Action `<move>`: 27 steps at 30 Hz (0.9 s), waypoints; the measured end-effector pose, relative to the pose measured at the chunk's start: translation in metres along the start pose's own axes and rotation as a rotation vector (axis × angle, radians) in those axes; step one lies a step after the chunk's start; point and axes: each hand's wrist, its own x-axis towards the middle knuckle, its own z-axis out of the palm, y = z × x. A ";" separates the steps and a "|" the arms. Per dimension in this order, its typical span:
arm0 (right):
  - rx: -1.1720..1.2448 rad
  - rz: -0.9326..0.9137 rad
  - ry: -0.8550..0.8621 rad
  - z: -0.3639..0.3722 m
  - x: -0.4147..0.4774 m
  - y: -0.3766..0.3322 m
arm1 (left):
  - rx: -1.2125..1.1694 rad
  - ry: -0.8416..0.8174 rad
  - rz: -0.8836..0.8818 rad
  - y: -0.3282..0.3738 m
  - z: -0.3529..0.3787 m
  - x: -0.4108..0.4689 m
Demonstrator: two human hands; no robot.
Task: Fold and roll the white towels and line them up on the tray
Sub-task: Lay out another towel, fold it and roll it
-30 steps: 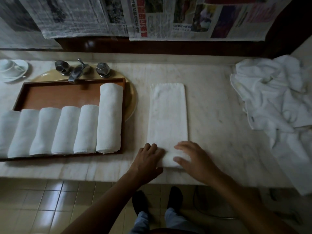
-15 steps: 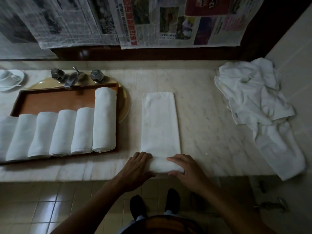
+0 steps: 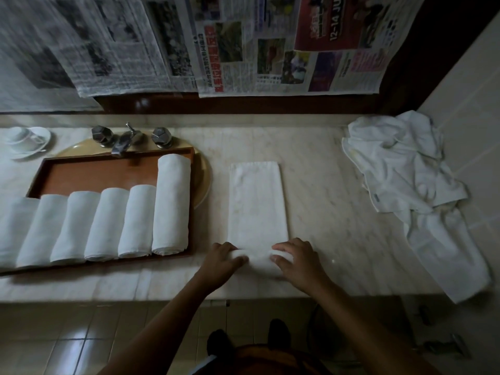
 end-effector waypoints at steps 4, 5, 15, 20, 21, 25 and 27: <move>-0.217 -0.267 0.226 0.010 -0.018 -0.010 | -0.112 0.044 -0.076 0.007 0.001 0.006; -0.289 -0.352 0.237 0.016 -0.024 -0.010 | -0.132 0.049 -0.093 0.007 0.001 0.008; -0.474 -0.429 0.050 0.042 -0.027 0.017 | 0.643 0.259 0.408 0.003 0.025 -0.015; -0.519 -0.389 0.039 0.036 -0.006 0.011 | 0.692 0.149 0.377 -0.004 0.021 0.007; -0.522 -0.387 0.044 0.034 0.000 0.009 | 0.658 0.142 0.369 -0.003 0.019 0.013; -0.479 -0.393 0.005 0.018 0.022 0.004 | 0.583 0.076 0.384 0.004 0.005 0.029; -0.438 -0.394 -0.057 0.003 0.029 -0.005 | 0.548 0.039 0.378 0.004 -0.002 0.032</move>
